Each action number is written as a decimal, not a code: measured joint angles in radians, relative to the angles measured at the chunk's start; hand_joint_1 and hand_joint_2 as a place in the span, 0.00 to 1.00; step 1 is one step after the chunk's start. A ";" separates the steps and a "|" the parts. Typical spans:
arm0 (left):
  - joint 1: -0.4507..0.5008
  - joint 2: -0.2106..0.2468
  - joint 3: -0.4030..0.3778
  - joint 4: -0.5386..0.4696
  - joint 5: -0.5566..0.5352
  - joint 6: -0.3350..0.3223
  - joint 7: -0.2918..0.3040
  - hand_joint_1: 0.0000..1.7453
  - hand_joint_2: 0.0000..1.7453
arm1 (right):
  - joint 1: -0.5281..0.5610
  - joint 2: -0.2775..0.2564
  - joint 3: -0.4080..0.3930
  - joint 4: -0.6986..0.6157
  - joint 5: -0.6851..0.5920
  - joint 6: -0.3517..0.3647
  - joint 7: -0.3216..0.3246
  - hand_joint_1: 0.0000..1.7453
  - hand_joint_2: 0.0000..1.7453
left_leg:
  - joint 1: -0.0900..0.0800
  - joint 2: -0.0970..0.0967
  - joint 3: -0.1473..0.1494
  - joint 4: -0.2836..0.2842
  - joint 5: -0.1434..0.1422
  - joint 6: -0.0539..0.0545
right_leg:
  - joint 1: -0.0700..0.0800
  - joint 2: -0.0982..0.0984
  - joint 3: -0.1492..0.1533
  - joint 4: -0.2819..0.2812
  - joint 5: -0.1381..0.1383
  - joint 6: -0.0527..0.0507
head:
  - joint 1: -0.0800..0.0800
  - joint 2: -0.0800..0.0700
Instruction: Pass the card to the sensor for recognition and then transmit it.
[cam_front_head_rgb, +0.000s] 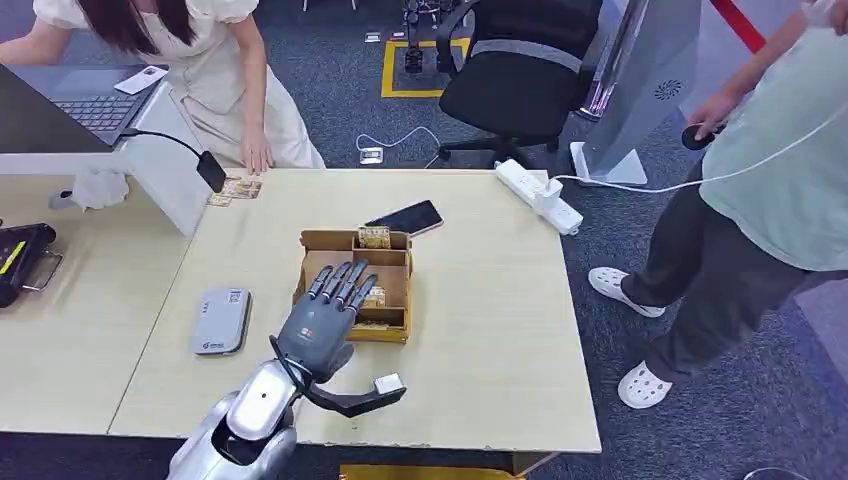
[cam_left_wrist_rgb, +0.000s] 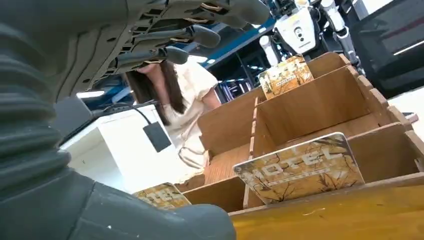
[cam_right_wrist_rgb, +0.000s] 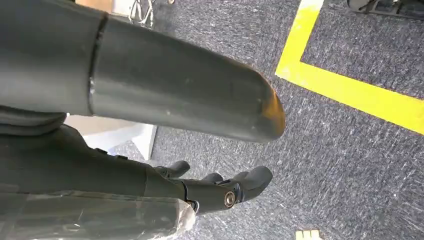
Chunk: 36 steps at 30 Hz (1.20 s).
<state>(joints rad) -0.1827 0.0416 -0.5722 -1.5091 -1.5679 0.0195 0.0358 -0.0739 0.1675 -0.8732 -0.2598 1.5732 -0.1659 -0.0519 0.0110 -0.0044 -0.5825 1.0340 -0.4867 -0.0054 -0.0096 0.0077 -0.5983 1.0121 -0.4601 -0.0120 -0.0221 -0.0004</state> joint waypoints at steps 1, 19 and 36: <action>0.001 -0.001 0.000 0.000 0.000 0.000 0.001 0.00 1.00 | 0.000 0.000 0.000 0.000 0.001 0.000 0.000 0.00 0.00 | 0.000 0.000 0.000 0.000 0.000 0.000 | 0.000 0.000 0.000 0.000 0.000 0.000 | 0.000 0.000; 0.009 -0.010 0.010 0.023 0.000 -0.002 -0.014 0.00 1.00 | 0.000 0.002 -0.002 -0.003 0.002 0.000 0.001 0.00 0.00 | 0.000 0.000 0.000 0.000 0.000 0.000 | 0.000 0.000 0.000 0.000 0.000 0.000 | 0.000 0.000; 0.000 -0.037 0.078 0.079 0.000 -0.010 0.046 0.00 1.00 | -0.002 0.003 -0.003 -0.004 0.002 0.001 0.002 0.00 0.00 | 0.000 0.000 0.000 0.000 0.000 0.000 | 0.000 0.000 0.000 0.000 0.000 0.000 | 0.000 0.000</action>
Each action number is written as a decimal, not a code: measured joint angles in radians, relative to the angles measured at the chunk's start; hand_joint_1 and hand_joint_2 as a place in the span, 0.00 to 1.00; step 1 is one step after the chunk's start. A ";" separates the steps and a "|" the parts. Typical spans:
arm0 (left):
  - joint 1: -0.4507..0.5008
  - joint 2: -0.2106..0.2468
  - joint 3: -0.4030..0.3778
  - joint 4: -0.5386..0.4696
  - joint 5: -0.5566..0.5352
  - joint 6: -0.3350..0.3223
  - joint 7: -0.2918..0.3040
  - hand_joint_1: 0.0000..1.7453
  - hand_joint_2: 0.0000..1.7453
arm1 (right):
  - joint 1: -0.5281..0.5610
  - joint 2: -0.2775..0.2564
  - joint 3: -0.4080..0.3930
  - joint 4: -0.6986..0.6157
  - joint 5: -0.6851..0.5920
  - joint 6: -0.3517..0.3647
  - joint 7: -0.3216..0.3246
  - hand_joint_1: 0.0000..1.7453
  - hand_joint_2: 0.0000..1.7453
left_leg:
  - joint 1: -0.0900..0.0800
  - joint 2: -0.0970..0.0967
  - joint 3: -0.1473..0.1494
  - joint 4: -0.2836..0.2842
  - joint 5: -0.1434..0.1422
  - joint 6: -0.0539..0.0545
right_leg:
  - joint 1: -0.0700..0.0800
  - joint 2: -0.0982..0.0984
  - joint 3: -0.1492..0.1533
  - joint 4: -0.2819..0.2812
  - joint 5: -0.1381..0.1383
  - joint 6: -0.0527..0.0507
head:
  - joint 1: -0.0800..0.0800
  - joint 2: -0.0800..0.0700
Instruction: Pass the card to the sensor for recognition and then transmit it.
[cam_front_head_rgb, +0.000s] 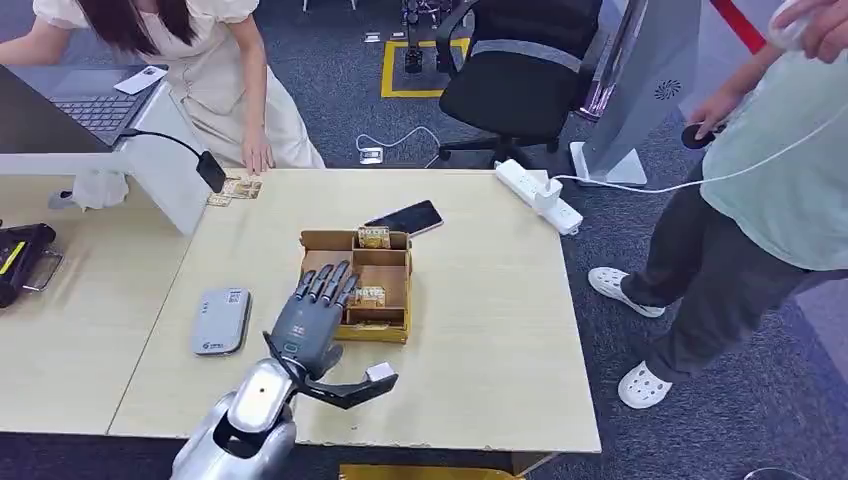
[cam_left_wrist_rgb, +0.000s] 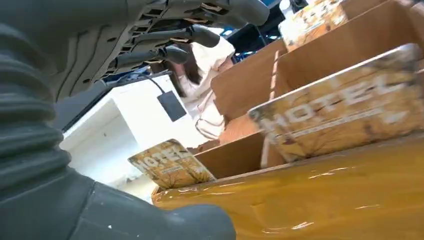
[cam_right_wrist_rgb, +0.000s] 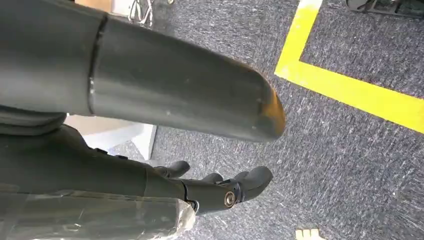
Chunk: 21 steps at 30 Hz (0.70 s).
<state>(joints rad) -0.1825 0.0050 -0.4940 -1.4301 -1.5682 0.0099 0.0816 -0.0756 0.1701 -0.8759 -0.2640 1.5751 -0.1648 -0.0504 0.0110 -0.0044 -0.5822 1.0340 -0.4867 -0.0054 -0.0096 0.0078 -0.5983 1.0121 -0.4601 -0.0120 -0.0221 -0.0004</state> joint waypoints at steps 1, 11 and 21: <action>0.000 0.000 0.003 0.003 0.000 0.000 0.000 0.00 1.00 | 0.000 0.000 0.000 0.000 0.000 0.000 0.002 0.00 0.00 | 0.000 0.000 0.000 0.000 0.000 0.000 | 0.000 0.000 0.000 0.000 0.000 0.000 | 0.000 0.000; -0.004 -0.008 0.033 0.012 0.000 0.000 -0.003 0.00 1.00 | -0.002 0.000 0.000 -0.001 0.000 0.000 0.003 0.00 0.00 | 0.000 0.000 0.000 0.000 0.000 0.000 | 0.000 0.000 0.000 0.000 0.000 0.000 | 0.000 0.000; -0.008 -0.013 0.048 0.018 -0.001 -0.001 0.000 0.00 1.00 | -0.005 0.000 0.000 -0.001 0.000 0.000 0.000 0.00 0.00 | 0.000 0.000 0.000 0.000 0.000 0.000 | 0.000 0.000 0.000 0.000 0.000 0.000 | 0.000 0.000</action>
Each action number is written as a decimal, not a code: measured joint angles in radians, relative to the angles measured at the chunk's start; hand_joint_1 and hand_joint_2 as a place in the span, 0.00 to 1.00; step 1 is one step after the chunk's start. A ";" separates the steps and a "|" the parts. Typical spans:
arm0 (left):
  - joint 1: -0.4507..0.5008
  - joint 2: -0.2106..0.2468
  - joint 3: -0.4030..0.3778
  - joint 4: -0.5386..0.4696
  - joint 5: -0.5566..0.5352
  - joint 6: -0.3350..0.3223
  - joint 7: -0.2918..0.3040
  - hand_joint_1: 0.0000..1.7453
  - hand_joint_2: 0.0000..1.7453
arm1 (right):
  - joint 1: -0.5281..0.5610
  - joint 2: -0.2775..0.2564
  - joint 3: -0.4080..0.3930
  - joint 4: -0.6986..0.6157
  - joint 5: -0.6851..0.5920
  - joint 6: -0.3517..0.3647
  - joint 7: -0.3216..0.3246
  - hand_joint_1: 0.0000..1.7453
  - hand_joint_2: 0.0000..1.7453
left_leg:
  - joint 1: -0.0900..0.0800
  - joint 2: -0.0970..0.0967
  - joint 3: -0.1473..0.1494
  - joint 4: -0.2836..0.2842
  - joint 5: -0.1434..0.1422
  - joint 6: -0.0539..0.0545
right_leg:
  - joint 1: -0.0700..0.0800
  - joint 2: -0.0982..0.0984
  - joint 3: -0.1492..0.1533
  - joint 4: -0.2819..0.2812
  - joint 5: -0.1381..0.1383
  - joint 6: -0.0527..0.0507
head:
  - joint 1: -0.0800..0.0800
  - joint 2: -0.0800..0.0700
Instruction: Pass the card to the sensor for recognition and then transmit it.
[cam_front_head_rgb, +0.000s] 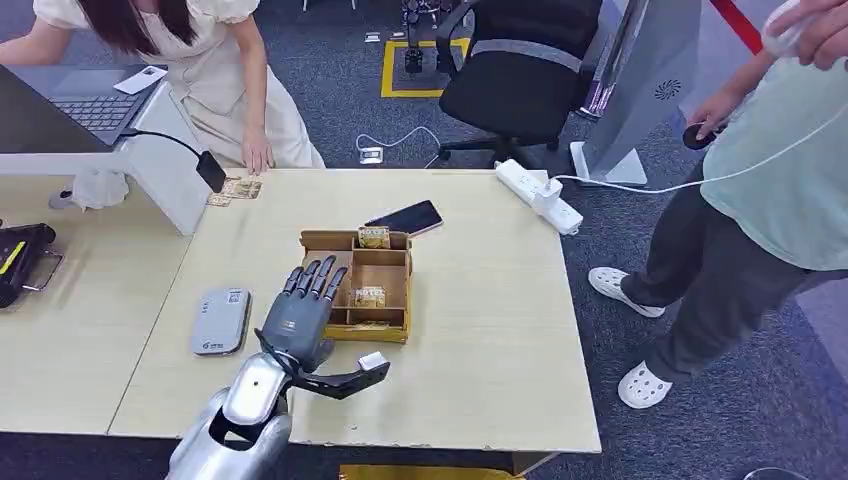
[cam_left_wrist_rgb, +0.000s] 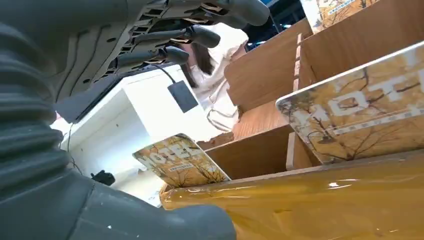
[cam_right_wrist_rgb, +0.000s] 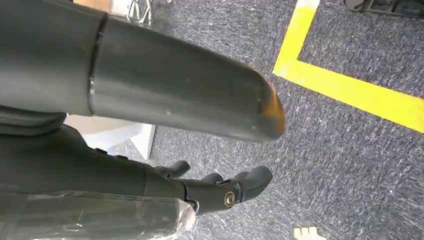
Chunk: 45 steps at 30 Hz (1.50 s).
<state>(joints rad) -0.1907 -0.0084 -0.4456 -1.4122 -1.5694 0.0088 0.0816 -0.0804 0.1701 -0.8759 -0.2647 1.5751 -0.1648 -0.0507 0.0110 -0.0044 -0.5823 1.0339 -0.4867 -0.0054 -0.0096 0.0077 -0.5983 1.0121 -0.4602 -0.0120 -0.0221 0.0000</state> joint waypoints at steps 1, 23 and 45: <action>0.000 0.000 0.000 0.000 0.000 0.000 0.000 0.00 1.00 | 0.000 0.000 0.000 0.000 0.000 0.000 0.000 0.00 0.00 | 0.000 0.000 0.000 0.000 0.000 0.000 | 0.000 0.000 0.000 0.000 0.000 0.000 | 0.000 0.000; -0.021 -0.003 0.063 0.010 0.000 0.000 -0.010 0.00 1.00 | -0.001 0.000 0.001 -0.001 0.000 0.002 0.000 0.00 0.00 | 0.000 0.000 0.000 0.000 0.000 0.000 | 0.000 0.000 0.000 0.000 0.000 0.000 | 0.000 0.000; -0.028 -0.003 0.124 0.018 0.000 0.000 -0.010 0.00 1.00 | -0.001 0.002 0.003 -0.005 0.000 0.001 0.000 0.00 0.00 | 0.000 0.000 0.000 0.000 0.000 0.000 | 0.000 0.000 0.000 0.000 0.000 0.000 | 0.000 0.000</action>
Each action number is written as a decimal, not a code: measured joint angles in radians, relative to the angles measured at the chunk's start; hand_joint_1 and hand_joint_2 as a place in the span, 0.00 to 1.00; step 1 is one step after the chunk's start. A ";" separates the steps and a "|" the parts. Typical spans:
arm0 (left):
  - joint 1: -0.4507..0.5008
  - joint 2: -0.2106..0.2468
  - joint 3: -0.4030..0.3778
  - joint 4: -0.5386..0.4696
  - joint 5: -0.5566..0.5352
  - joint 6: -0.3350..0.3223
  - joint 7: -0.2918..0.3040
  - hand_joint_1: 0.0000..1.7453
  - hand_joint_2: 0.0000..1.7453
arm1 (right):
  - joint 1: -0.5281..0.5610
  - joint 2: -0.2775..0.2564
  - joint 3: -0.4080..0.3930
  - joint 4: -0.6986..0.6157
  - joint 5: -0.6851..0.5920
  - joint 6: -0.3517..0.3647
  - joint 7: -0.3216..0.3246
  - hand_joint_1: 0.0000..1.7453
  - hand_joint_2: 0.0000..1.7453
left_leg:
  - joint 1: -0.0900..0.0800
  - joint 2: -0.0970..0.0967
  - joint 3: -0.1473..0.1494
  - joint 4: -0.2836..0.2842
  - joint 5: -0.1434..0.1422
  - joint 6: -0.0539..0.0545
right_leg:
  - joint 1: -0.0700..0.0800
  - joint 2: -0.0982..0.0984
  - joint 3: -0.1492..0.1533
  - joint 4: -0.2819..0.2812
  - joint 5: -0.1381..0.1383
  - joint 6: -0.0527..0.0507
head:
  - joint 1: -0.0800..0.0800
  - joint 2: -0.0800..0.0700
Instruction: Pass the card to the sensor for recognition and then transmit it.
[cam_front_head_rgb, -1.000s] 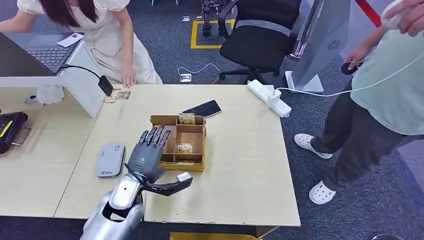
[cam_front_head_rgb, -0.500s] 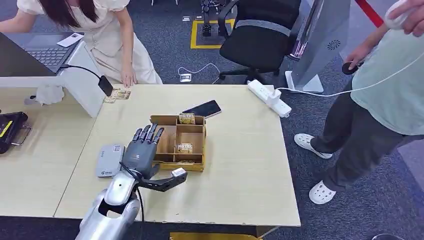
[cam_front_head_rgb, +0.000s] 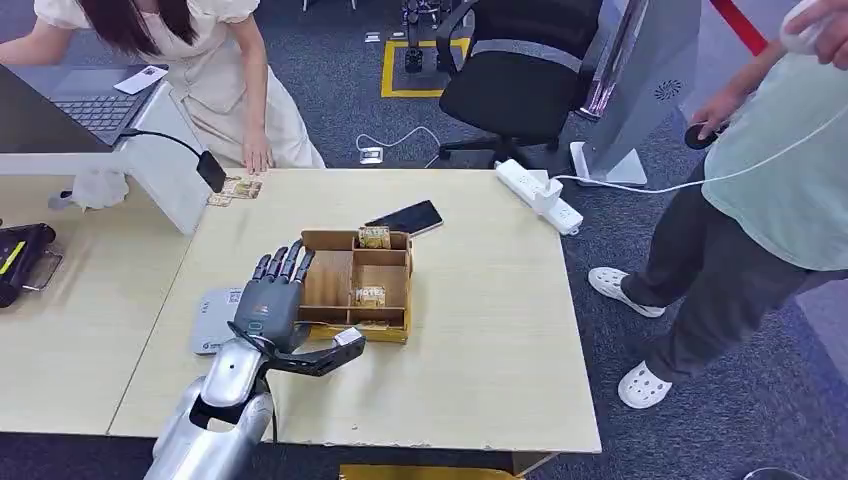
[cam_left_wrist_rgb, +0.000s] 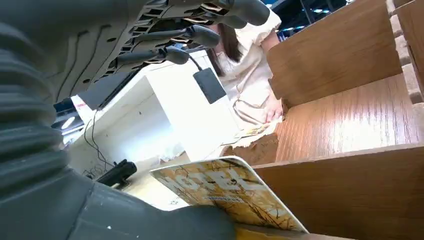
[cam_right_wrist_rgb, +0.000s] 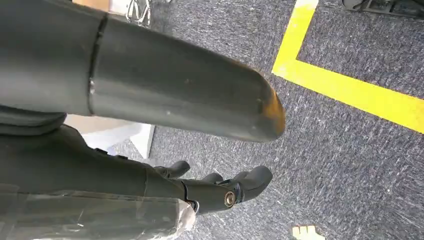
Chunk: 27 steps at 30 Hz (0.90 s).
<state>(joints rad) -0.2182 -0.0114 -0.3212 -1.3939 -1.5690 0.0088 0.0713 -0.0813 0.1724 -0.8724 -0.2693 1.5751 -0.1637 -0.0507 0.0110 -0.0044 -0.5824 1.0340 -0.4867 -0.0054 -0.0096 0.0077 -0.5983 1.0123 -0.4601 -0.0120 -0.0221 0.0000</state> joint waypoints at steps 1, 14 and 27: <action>0.000 0.000 0.000 0.000 0.000 0.000 -0.001 0.00 1.00 | 0.000 0.000 0.000 -0.001 0.000 0.000 0.000 0.00 0.00 | 0.000 0.000 0.000 0.000 0.000 0.000 | 0.000 0.000 0.000 0.000 0.000 0.000 | 0.000 0.000; 0.000 0.000 0.000 0.000 0.000 0.000 -0.008 0.00 1.00 | 0.000 0.000 0.000 -0.003 0.000 0.000 0.000 0.00 0.00 | 0.000 0.000 0.000 0.000 0.000 0.000 | 0.000 0.000 0.000 0.000 0.000 0.000 | 0.000 0.000; 0.010 -0.002 0.000 0.000 0.031 -0.002 -0.107 0.00 1.00 | 0.000 0.000 0.000 -0.003 0.000 -0.001 -0.003 0.00 0.00 | 0.000 0.000 0.000 0.000 0.000 0.000 | 0.000 0.000 0.000 0.000 0.000 0.000 | 0.000 0.000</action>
<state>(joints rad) -0.2086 -0.0137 -0.3208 -1.3939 -1.5381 0.0072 -0.0359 -0.0810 0.1724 -0.8724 -0.2724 1.5751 -0.1644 -0.0538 0.0110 -0.0044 -0.5824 1.0340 -0.4867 -0.0054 -0.0096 0.0077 -0.5984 1.0123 -0.4602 -0.0120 -0.0221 0.0000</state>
